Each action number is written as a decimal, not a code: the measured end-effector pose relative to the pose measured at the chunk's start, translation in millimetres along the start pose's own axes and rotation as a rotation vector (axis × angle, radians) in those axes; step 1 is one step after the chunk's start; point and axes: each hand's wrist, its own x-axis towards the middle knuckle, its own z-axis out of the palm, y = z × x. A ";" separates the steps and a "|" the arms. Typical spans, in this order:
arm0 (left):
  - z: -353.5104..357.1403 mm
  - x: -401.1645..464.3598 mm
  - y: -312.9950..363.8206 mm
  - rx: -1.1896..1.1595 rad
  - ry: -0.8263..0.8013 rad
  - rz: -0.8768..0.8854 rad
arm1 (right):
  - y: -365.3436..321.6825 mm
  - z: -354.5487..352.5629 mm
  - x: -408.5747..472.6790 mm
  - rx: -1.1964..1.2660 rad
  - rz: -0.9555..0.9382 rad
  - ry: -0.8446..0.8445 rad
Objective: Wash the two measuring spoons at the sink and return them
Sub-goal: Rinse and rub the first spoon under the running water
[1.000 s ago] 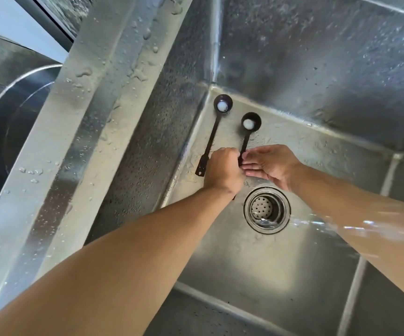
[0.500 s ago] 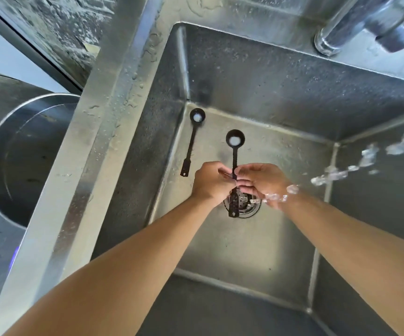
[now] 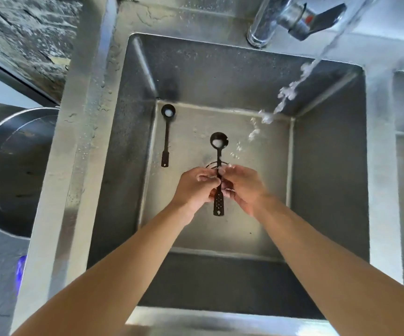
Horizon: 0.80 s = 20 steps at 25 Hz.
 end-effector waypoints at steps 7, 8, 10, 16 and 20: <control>8.1 -40.0 -4.1 -0.295 -0.204 -0.081 | -5.1 9.5 -13.3 0.086 -0.028 0.101; 6.2 -43.2 -3.1 -0.283 -0.208 -0.092 | -7.3 11.4 -15.1 0.102 -0.031 0.121; 3.0 -48.0 -1.8 -0.185 -0.197 -0.100 | -12.5 13.5 -15.1 0.142 -0.052 0.126; 10.0 -37.4 7.1 -0.007 -0.092 -0.044 | -31.3 16.9 -13.0 0.276 -0.126 0.071; 21.5 -33.8 13.9 -0.022 -0.245 -0.068 | -26.9 17.7 -14.5 0.361 -0.130 0.043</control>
